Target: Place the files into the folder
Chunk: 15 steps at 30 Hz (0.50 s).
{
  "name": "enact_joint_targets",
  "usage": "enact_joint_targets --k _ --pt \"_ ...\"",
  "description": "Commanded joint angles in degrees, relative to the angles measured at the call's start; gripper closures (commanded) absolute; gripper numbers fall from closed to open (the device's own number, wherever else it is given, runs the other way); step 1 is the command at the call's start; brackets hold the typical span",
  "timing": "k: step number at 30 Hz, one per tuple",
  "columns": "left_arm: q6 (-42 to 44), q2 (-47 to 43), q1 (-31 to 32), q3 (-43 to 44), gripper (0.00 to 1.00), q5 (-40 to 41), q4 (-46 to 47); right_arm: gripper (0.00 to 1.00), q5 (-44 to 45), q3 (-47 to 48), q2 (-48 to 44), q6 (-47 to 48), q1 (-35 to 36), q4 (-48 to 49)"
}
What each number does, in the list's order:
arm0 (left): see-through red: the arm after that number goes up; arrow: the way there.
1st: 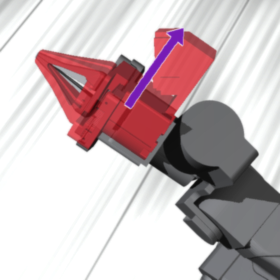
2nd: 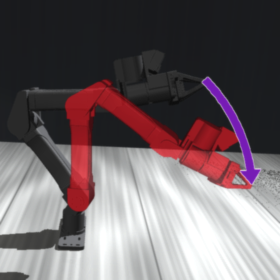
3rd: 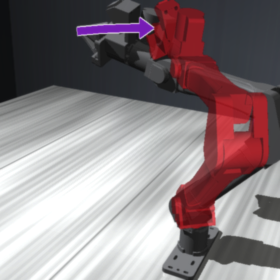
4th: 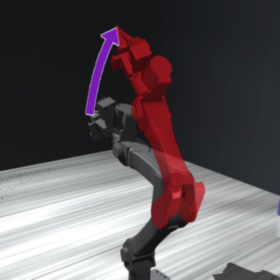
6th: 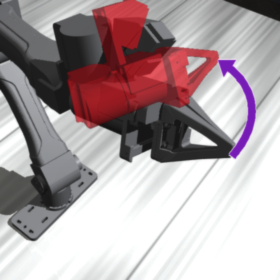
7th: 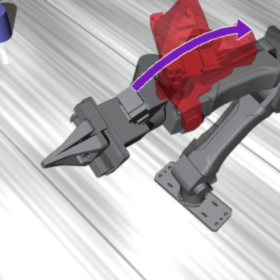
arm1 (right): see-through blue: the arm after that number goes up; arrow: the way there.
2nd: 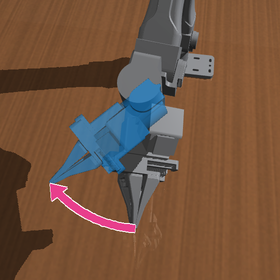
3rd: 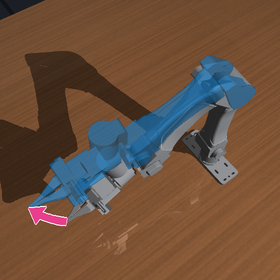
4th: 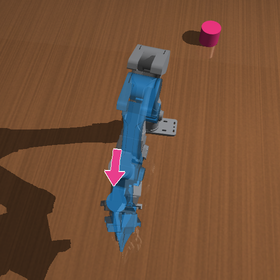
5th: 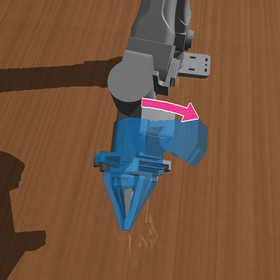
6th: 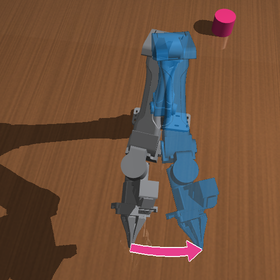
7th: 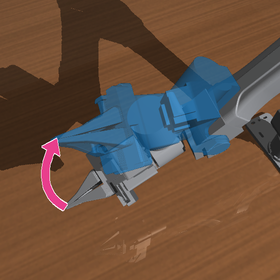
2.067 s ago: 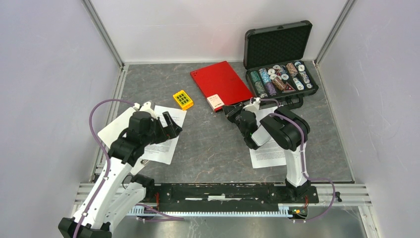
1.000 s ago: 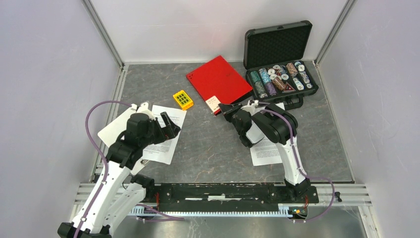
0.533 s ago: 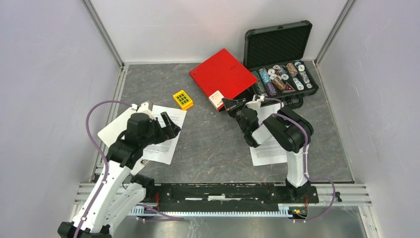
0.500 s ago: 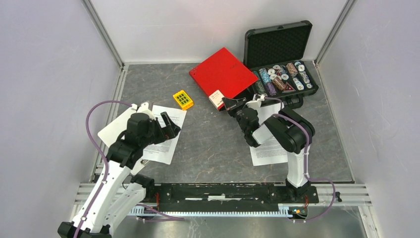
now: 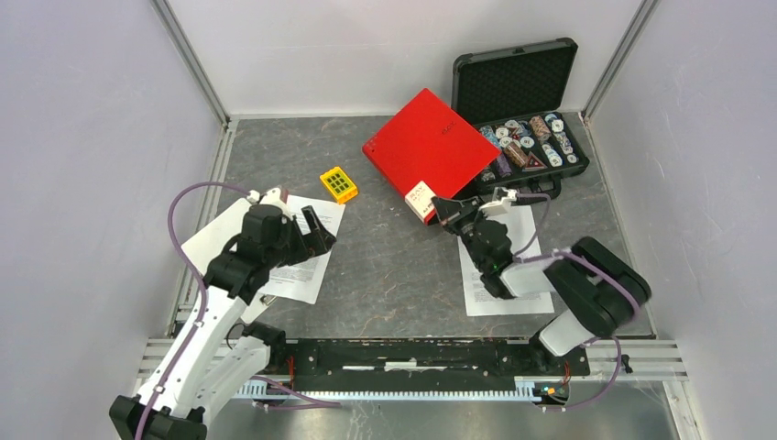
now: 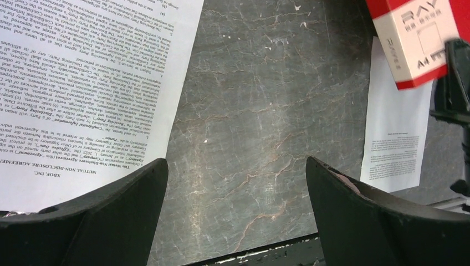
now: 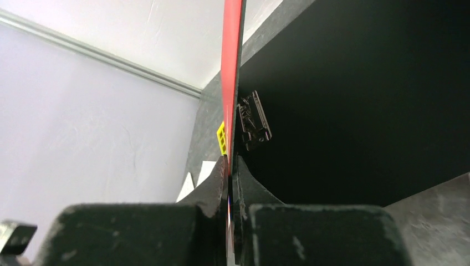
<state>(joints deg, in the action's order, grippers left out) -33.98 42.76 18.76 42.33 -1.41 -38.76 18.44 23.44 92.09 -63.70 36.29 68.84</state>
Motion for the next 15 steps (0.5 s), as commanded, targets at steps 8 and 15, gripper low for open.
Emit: enact_joint_targets --k 8,15 --pt "1.60 6.80 0.04 7.21 0.00 -2.21 -0.62 1.00 6.22 -7.54 -28.22 33.17 5.67 -18.33" --pt "-0.89 12.19 -0.05 12.60 0.00 -10.16 -0.59 1.00 5.00 -7.51 -38.51 55.75 12.60 -33.15"
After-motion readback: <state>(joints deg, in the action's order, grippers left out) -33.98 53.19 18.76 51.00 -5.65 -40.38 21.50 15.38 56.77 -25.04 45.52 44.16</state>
